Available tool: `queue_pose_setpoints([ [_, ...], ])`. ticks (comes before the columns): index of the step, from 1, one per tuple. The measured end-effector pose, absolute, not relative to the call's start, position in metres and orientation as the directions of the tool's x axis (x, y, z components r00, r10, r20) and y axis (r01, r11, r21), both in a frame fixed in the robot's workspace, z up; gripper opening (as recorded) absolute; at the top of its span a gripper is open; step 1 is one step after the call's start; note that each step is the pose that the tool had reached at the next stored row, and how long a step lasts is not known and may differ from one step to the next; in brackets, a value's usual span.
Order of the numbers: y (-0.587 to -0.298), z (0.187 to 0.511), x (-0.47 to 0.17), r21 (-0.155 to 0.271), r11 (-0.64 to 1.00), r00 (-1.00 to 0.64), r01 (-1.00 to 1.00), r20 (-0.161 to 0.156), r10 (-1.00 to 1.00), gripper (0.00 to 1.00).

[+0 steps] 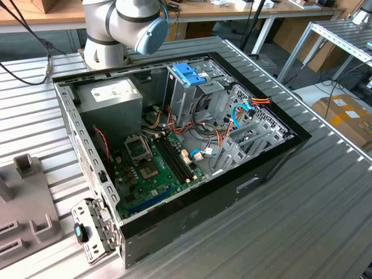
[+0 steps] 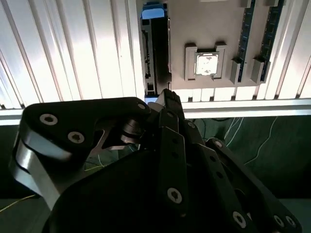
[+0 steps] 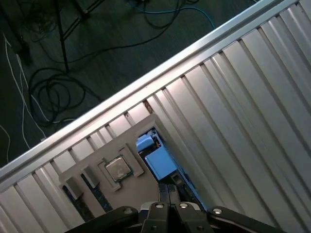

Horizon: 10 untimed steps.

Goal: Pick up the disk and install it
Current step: 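Pick up the disk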

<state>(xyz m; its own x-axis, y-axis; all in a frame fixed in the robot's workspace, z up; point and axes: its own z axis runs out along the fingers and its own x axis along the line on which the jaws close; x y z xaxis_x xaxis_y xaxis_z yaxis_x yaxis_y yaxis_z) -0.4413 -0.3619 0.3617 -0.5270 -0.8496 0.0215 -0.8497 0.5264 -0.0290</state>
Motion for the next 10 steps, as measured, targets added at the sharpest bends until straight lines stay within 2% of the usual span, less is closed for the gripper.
queue_pose_setpoints([
  [10, -0.3619, 0.3615, -0.4413, -0.029, 0.384, -0.385, -0.923, 0.021, -0.923, 0.11],
])
